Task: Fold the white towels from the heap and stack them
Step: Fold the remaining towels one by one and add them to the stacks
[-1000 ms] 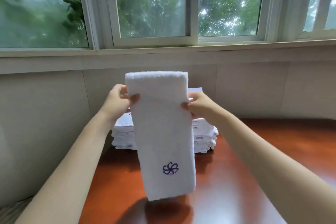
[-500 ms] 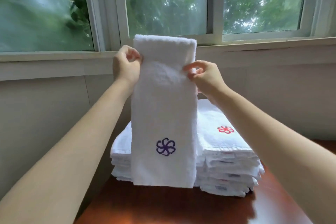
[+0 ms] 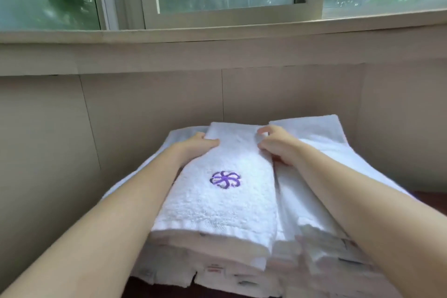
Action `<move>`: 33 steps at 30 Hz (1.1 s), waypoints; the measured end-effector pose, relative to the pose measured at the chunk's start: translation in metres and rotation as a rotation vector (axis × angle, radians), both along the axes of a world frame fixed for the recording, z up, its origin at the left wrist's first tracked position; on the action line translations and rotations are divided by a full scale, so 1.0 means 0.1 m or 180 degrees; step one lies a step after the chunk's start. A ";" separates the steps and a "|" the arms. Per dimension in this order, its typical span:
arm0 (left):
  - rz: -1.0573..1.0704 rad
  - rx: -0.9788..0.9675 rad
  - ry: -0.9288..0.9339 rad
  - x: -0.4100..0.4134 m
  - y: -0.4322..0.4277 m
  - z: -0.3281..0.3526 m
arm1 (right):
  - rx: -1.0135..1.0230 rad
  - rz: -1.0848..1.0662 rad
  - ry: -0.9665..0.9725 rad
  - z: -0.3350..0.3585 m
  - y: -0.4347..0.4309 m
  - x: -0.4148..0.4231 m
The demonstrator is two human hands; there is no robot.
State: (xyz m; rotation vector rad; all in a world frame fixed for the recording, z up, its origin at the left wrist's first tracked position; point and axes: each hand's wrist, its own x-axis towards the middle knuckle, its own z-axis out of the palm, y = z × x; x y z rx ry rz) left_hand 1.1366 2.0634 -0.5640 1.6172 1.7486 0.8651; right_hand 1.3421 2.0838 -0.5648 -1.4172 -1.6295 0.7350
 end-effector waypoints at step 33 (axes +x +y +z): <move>-0.0133 -0.0965 -0.1267 0.07 -1.08 0.11 | -0.0828 0.0333 -0.0958 0.23 -0.79 0.22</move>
